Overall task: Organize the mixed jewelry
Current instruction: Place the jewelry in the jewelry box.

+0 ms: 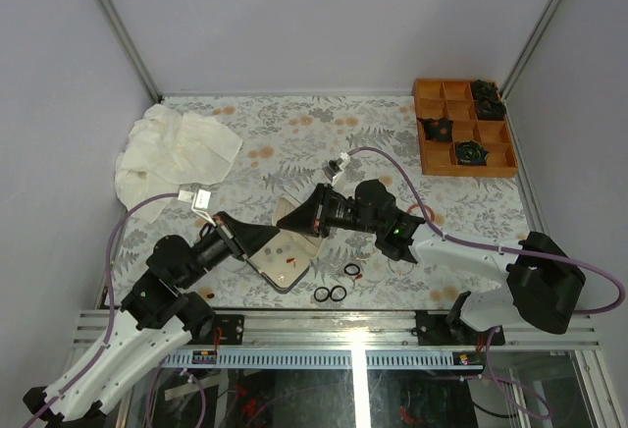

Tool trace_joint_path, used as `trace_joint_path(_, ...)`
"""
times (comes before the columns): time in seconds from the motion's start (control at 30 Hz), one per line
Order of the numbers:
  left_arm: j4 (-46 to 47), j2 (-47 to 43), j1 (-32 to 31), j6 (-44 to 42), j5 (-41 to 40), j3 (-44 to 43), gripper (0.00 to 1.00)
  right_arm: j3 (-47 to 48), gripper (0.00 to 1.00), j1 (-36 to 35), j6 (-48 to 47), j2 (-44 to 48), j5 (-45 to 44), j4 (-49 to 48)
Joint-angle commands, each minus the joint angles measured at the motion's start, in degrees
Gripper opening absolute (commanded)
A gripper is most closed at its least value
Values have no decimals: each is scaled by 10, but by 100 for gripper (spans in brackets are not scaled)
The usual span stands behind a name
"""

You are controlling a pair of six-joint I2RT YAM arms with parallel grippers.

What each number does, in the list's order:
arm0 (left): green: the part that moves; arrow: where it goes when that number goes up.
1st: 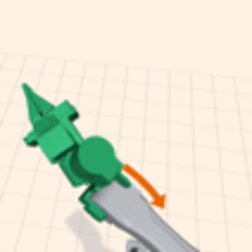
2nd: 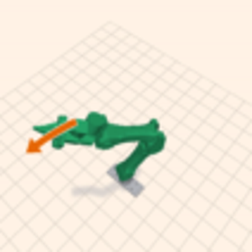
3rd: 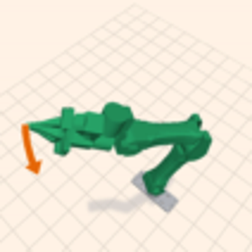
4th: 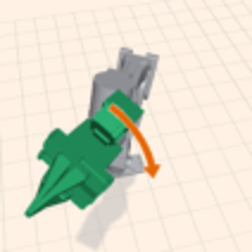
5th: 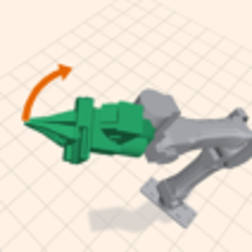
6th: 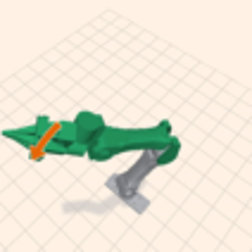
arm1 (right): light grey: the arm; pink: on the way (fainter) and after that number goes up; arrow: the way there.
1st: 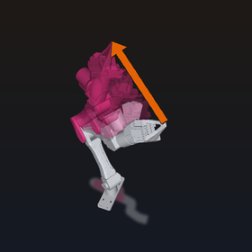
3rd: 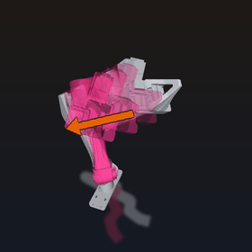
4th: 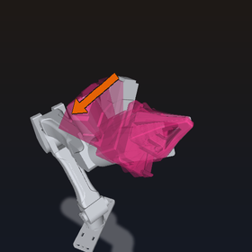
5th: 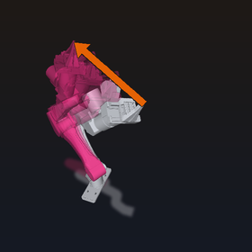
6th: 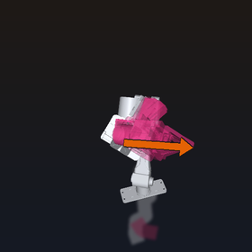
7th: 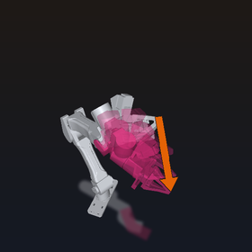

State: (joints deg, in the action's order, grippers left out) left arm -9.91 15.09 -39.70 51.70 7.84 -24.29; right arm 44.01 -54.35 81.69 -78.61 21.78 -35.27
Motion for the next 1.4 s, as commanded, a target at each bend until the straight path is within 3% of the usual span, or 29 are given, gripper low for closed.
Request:
trace_joint_path(0.0, 10, 2, 2, -6, -12, -9, 13, 27, 4, 1, 0, 5, 12, -28)
trace_joint_path(0.7, -12, -7, 3, -5, -26, -15, 9, 13, 41, 1, -3, 15, 5, -21)
trace_joint_path(0.9, -35, -1, 2, -3, -32, -32, 9, 11, 50, 2, -35, 40, -15, 29)
trace_joint_path(1.1, -116, 30, 2, 13, -48, -87, 8, 22, 53, 9, -111, 89, -48, 152)
trace_joint_path(1.37, -251, 136, 2, 31, -34, -179, 8, 79, 56, 44, -288, 196, -117, 399)
